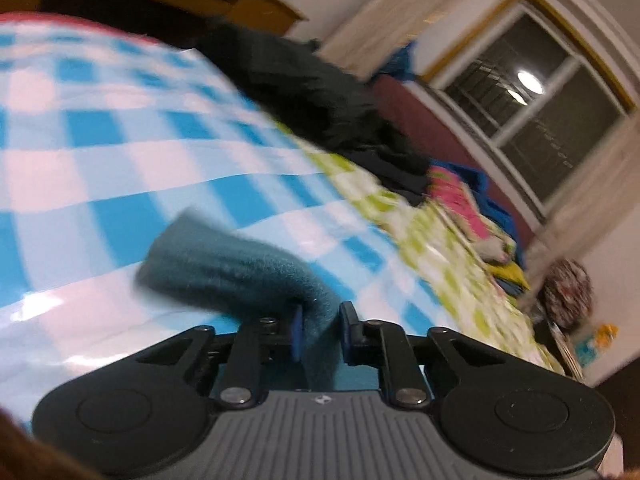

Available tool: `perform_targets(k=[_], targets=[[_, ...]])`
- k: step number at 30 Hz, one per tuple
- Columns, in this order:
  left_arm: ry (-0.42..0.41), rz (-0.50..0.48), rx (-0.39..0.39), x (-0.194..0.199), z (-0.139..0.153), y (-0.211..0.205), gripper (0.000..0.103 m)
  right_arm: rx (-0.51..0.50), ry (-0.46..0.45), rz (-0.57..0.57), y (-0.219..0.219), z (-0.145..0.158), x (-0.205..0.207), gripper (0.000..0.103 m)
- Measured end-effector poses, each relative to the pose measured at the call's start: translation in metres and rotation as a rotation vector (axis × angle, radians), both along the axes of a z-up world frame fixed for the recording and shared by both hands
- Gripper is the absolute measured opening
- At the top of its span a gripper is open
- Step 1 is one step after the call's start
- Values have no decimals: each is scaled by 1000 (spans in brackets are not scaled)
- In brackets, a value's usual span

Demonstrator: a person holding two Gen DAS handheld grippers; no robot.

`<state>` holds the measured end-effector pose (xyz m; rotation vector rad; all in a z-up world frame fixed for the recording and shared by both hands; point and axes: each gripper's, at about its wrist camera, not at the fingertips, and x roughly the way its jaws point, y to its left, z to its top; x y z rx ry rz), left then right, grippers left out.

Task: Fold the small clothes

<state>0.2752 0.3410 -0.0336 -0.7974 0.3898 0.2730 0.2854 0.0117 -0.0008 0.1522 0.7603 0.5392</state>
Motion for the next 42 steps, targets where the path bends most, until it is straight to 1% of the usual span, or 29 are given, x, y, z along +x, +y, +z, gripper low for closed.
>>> perform_targets(k=[1, 4, 8, 9, 11, 14, 15, 16, 17, 18, 19, 20, 23, 25, 27, 30, 33, 35, 37, 42], targets=[[-6, -26, 29, 2, 5, -7, 22, 3, -1, -7, -1, 0, 1, 27], [-30, -136, 147, 6, 18, -40, 22, 13, -12, -31, -6, 4, 4, 27], [-40, -339, 312, 10, 24, -101, 22, 20, -33, -69, -18, 12, 9, 27], [-34, -399, 341, 11, 22, -117, 22, 18, -36, -81, -21, 13, 11, 27], [-8, -490, 372, 14, 15, -138, 22, 15, -36, -97, -27, 13, 14, 27], [26, -560, 452, 12, 8, -160, 22, 11, -23, -98, -33, 12, 19, 27], [34, -584, 459, 12, 8, -165, 22, 15, -15, -95, -34, 11, 21, 27], [38, -600, 463, 11, 8, -168, 22, 21, -6, -93, -34, 10, 23, 28], [44, -615, 485, 10, 8, -172, 22, 31, 2, -92, -34, 9, 26, 34], [48, -622, 525, 10, 9, -177, 22, 49, 14, -88, -33, 9, 29, 36], [51, -627, 548, 9, 9, -180, 22, 65, 22, -85, -34, 9, 31, 38], [54, -630, 552, 9, 9, -181, 22, 83, 31, -82, -34, 9, 33, 41], [54, -623, 499, 3, 9, -174, 22, 106, 46, -101, -36, 9, 38, 46], [51, -601, 479, -7, 9, -167, 22, 94, 48, -112, -38, 6, 39, 46], [51, -582, 448, -13, 8, -156, 22, 108, 74, -135, -42, 0, 43, 47], [56, -550, 413, -28, 9, -145, 22, 185, 127, -175, -48, -9, 53, 47], [64, -523, 392, -39, 7, -140, 24, 250, 154, -207, -49, -15, 63, 48], [71, -520, 391, -40, 7, -142, 27, 274, 159, -223, -48, -16, 67, 48], [82, -512, 425, -40, 9, -145, 28, 291, 164, -237, -47, -16, 70, 48], [67, -499, 448, -45, 13, -143, 37, 335, 197, -237, -44, -18, 74, 48]])
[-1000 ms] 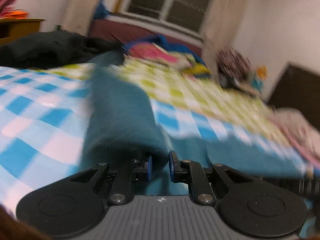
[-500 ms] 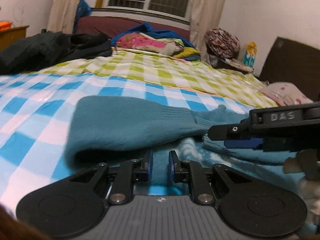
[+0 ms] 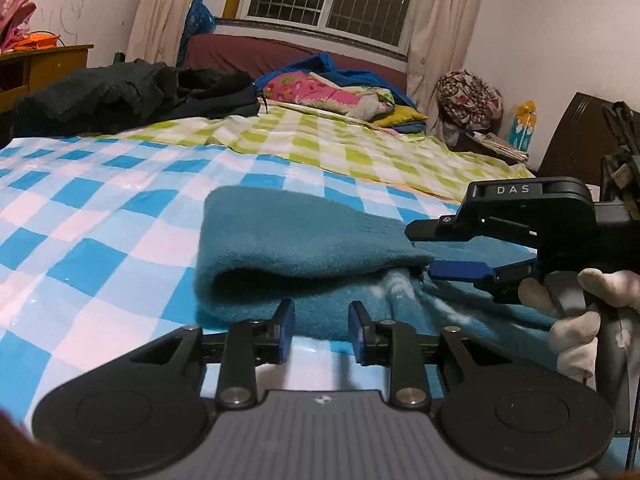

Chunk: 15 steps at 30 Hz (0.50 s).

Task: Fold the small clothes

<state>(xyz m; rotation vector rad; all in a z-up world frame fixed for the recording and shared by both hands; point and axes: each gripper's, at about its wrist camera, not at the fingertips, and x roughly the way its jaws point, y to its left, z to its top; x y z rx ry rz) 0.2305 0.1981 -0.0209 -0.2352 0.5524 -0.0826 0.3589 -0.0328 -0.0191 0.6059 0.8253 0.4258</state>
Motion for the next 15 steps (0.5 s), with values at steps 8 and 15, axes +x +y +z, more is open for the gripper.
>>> perform_targets(k=[8, 15], targets=[[3, 26, -13, 1, 1, 9, 38, 51, 59, -42, 12, -14, 10, 46], [8, 48, -20, 2, -2, 17, 42, -7, 51, -129, 18, -13, 20, 16]])
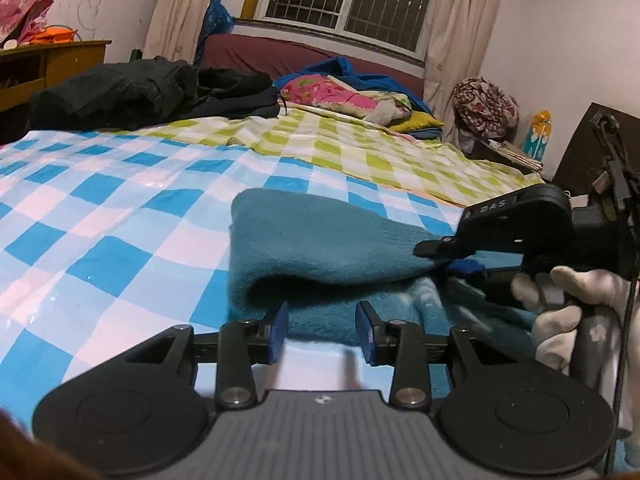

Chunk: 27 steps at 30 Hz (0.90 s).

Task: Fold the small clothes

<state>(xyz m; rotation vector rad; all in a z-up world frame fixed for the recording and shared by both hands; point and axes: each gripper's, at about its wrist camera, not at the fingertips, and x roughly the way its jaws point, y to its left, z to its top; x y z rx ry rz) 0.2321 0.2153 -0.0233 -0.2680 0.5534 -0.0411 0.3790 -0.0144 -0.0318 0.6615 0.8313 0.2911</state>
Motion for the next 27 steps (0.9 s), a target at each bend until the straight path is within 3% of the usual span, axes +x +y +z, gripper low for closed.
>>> perform_targets(k=[3, 11, 17, 21, 24, 27], targets=[[2, 5, -2, 0, -1, 1, 42, -9, -35, 20, -3, 9, 0, 10], [1, -7, 36, -1, -3, -10, 51, -4, -142, 13, -32, 56, -2, 9], [-6, -26, 88, 2, 2, -33, 53, -23, -214, -57, -87, 89, -5, 9], [-28, -40, 174, 18, 9, -54, 55, -38, -241, -113, -125, 103, -9, 9], [-35, -70, 201, 34, 15, -70, 64, -46, -265, -155, -153, 112, -13, 8], [-54, -105, 236, 41, 21, -92, 65, -55, -274, -204, -185, 116, -17, 8]])
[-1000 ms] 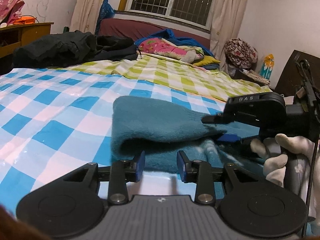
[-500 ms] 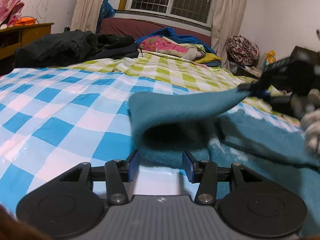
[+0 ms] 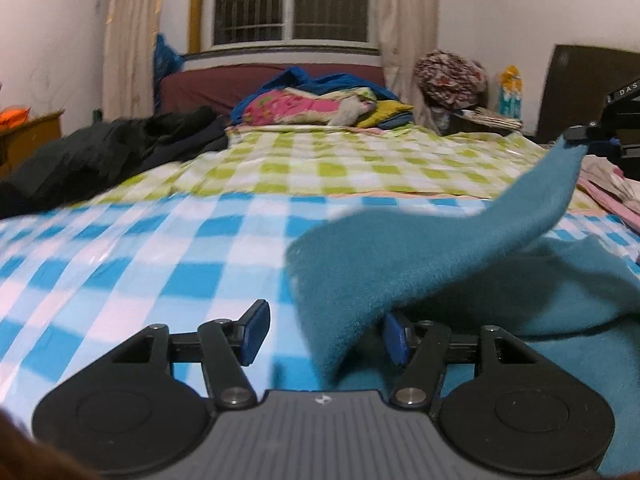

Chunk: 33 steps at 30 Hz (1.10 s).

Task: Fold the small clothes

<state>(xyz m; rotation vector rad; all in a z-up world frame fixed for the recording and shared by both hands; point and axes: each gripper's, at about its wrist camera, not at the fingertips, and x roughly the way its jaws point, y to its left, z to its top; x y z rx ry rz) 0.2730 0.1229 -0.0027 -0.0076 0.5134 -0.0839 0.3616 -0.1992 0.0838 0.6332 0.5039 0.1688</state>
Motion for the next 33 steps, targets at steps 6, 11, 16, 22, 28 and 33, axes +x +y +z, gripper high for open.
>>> perform_targets(k=[6, 11, 16, 22, 28, 33], targets=[[20, -107, 84, -4, -8, -43, 66, -14, 72, -99, -60, -30, -11, 8], [53, -121, 146, -8, -15, -53, 71, -25, 186, -98, -80, -84, -18, 8], [104, -112, 154, -13, -16, -46, 71, 19, 227, -84, -87, -111, -25, 13], [104, -107, 128, -26, -11, -39, 71, -65, 179, -62, -78, -100, -32, 10], [96, -54, 97, -32, -5, -28, 71, -113, 180, -67, -73, -92, -35, 10], [143, 2, 102, -45, -12, -16, 71, -178, 210, -72, -67, -93, -37, 15]])
